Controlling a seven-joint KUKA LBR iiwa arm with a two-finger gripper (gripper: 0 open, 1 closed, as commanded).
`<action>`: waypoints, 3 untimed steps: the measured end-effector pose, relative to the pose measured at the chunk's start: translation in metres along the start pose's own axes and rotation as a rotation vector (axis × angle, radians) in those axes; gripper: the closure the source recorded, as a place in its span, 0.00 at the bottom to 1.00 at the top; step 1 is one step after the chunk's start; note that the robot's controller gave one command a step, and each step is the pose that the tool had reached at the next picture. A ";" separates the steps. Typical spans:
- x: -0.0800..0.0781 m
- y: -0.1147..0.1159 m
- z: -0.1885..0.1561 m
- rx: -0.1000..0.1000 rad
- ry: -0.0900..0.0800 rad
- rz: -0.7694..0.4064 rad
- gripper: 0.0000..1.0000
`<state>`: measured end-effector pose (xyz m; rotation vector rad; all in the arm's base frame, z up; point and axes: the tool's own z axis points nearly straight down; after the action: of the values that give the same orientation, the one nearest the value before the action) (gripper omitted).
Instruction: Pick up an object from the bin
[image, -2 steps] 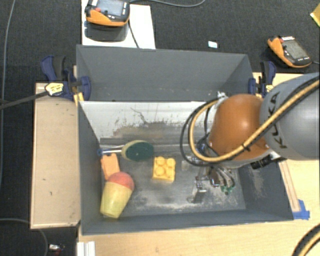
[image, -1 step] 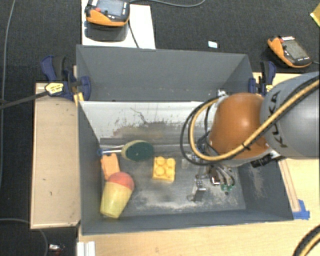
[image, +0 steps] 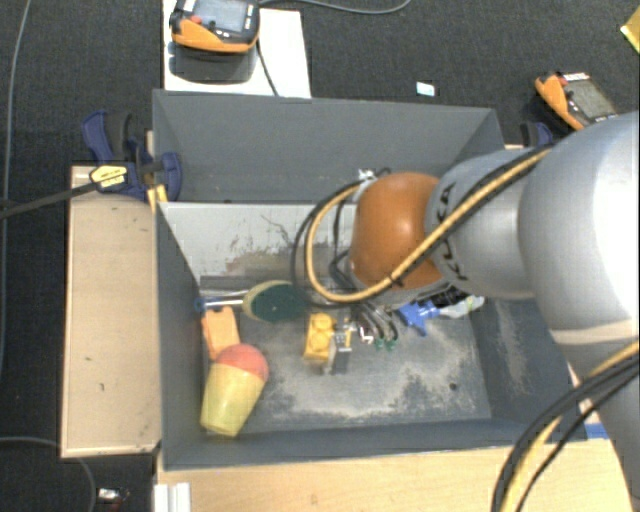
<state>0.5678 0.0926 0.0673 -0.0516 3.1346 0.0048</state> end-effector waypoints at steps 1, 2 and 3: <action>-0.007 0.021 -0.081 0.001 -0.013 0.107 0.00; 0.000 -0.010 -0.030 0.005 0.016 0.004 0.00; -0.002 -0.004 -0.010 -0.002 -0.013 0.074 0.00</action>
Offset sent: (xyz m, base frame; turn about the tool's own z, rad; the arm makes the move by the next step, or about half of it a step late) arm 0.0004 -0.0078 0.0327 0.0020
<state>0.5702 0.0883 0.0769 0.0640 3.1215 0.0091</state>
